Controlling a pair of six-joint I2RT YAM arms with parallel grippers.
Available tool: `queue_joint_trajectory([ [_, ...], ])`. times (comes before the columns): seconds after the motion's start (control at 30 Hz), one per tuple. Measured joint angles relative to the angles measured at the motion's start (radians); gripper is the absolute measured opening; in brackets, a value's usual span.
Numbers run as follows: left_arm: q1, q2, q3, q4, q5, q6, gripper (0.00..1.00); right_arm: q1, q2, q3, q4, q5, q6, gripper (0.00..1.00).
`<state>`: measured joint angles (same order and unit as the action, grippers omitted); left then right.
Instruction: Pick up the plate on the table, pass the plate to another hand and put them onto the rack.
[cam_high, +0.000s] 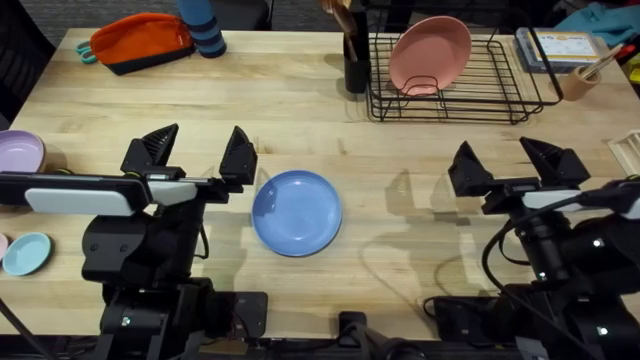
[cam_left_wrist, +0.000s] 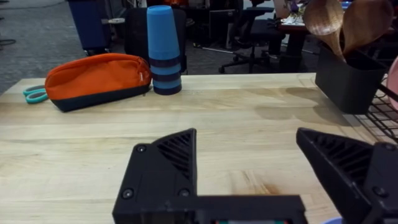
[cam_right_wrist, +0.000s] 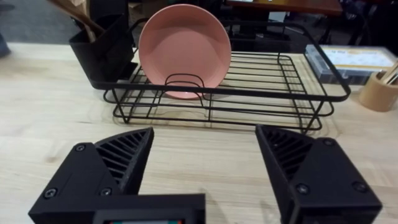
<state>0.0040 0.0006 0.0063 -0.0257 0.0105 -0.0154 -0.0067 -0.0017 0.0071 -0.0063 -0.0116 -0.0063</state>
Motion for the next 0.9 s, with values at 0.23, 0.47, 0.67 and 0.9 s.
queue_joint_trajectory([
  [0.23,0.0,0.0,0.0,-0.033,0.0,-0.003,0.993,0.0,0.0,0.0,0.005,0.008,-0.006,0.995],
  [0.47,0.0,0.0,0.065,-0.117,0.001,-0.003,0.993,0.0,0.008,0.105,-0.244,0.013,-0.021,0.995],
  [0.67,0.0,0.083,0.38,-0.371,0.001,-0.003,0.993,0.0,0.153,0.376,-0.446,0.012,-0.028,0.995],
  [0.9,0.0,0.304,0.657,-0.588,0.009,-0.003,0.993,0.0,0.374,0.647,-0.595,0.012,-0.028,0.995],
])
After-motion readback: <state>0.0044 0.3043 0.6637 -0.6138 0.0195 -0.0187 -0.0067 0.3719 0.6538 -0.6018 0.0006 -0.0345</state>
